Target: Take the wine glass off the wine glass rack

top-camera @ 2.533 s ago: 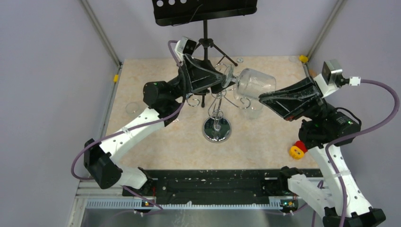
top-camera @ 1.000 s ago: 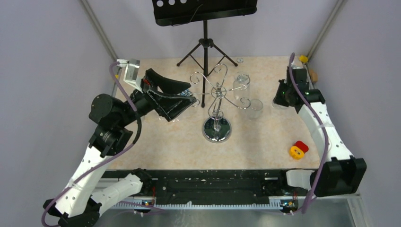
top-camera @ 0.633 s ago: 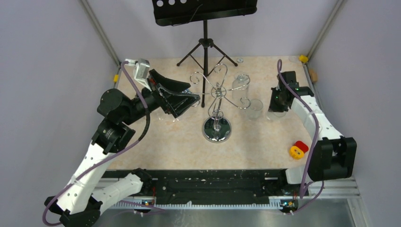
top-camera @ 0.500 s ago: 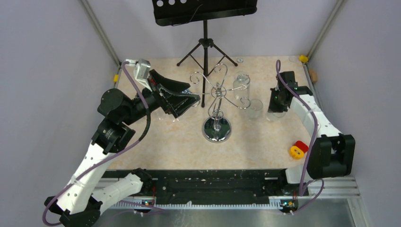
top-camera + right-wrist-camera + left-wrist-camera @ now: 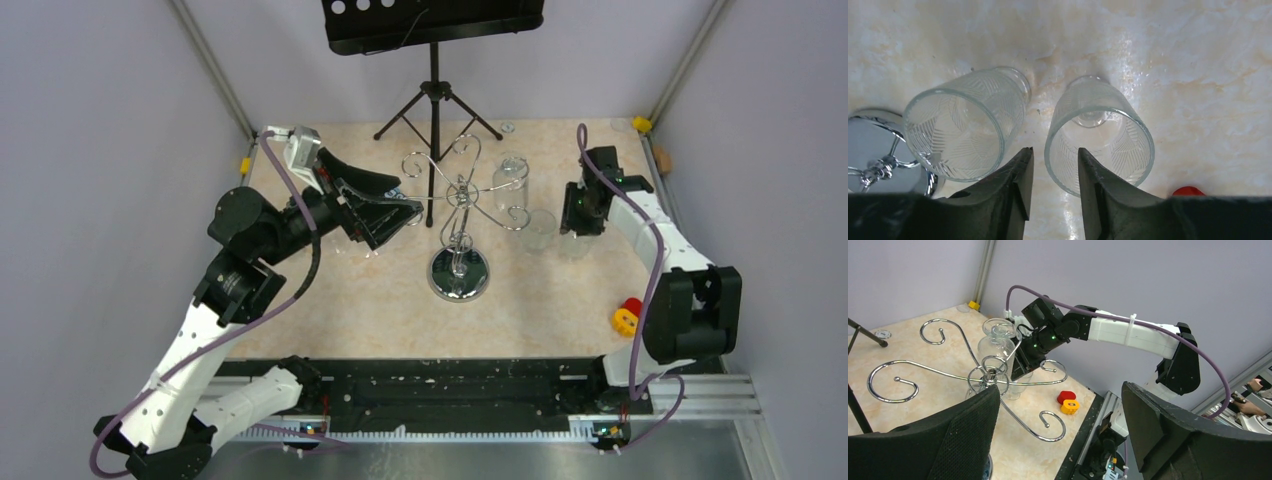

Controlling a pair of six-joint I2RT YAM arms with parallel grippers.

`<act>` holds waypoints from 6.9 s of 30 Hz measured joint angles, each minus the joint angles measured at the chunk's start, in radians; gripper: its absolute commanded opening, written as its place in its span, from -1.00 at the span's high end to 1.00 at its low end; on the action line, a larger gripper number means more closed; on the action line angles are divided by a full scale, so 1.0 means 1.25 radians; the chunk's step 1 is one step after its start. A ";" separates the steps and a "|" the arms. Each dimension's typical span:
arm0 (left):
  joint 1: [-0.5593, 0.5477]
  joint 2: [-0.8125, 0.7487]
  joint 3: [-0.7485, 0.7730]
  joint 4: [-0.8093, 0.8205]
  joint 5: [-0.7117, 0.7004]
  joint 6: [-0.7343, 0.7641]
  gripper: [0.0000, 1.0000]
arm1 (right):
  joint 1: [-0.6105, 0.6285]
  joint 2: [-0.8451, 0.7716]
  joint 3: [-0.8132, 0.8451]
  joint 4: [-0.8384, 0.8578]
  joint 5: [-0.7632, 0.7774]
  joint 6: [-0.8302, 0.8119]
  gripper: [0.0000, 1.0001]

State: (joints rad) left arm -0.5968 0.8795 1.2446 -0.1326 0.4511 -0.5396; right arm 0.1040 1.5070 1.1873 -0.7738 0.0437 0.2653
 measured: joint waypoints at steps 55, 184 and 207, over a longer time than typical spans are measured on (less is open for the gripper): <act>0.001 -0.058 -0.017 -0.008 -0.210 0.017 -0.81 | 0.085 -0.265 0.032 0.459 -0.417 0.456 0.23; 0.001 0.047 -0.015 0.000 -0.049 -0.061 -0.95 | 0.229 -0.415 0.081 0.470 -0.101 0.431 1.00; -0.117 0.285 0.122 0.275 0.136 -0.324 -0.16 | 0.229 -0.422 0.213 0.412 -0.590 0.404 1.00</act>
State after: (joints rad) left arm -0.7433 1.2362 1.3975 0.2108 0.6209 -0.9443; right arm 0.3901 0.9798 1.4532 -0.2584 -0.6937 0.7708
